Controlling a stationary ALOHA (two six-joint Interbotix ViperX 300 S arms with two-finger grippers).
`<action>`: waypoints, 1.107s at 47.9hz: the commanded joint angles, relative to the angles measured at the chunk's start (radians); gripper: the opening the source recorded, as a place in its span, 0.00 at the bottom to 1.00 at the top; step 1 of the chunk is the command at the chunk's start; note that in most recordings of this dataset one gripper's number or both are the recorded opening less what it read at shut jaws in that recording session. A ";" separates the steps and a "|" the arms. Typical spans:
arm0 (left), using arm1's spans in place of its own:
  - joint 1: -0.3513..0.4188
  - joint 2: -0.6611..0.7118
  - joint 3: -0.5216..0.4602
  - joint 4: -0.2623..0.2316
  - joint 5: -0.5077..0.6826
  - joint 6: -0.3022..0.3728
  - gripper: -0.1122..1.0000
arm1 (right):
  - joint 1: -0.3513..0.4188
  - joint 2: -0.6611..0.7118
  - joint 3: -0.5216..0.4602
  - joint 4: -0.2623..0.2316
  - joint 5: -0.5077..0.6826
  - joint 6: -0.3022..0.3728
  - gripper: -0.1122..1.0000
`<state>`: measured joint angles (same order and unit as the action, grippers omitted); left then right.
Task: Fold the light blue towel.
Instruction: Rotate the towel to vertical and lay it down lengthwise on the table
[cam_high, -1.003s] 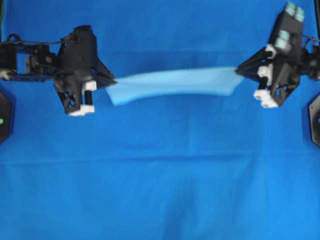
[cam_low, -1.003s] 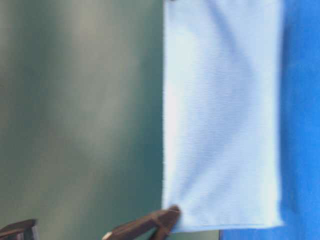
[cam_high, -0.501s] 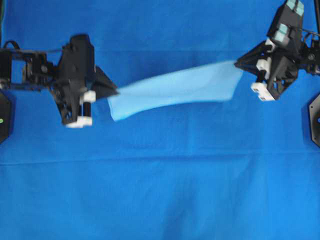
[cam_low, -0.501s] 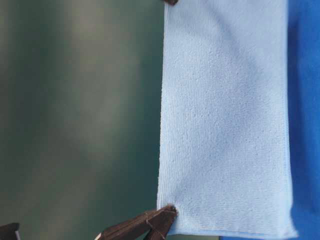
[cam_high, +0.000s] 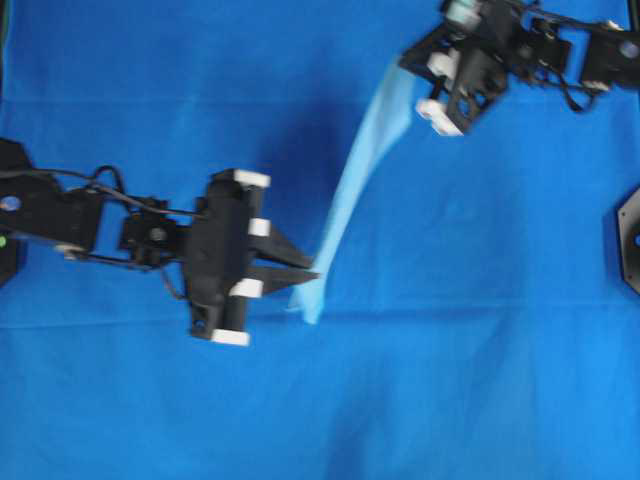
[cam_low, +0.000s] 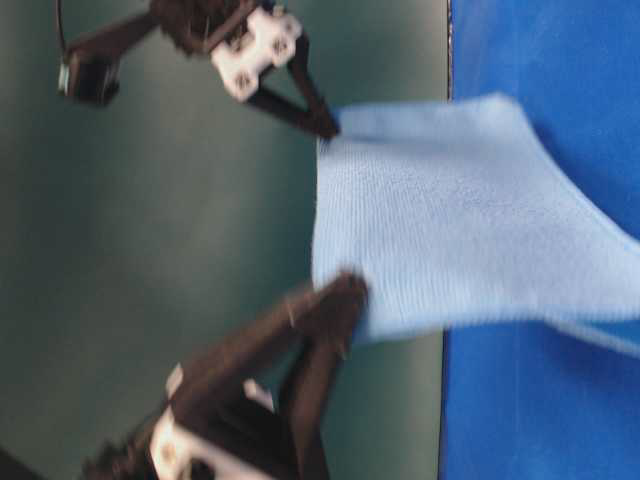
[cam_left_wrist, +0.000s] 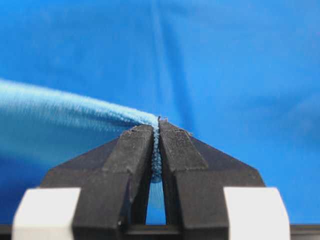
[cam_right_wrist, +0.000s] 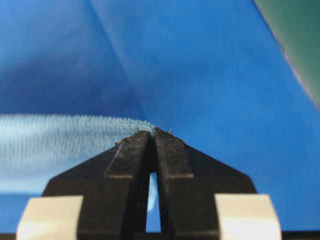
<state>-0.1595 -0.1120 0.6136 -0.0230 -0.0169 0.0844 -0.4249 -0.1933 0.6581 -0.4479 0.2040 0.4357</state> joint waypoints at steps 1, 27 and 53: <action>-0.064 0.028 -0.071 0.000 -0.012 0.014 0.12 | -0.026 0.029 -0.072 -0.018 0.003 -0.002 0.12; -0.048 0.199 -0.219 0.002 -0.109 0.052 0.12 | -0.041 -0.017 -0.015 -0.025 -0.005 0.002 0.12; -0.014 0.517 -0.591 0.002 -0.118 0.147 0.12 | -0.064 -0.268 0.213 -0.025 0.052 0.003 0.12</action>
<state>-0.1519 0.4126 0.0736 -0.0245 -0.1243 0.2301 -0.4617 -0.4510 0.8851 -0.4663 0.2592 0.4403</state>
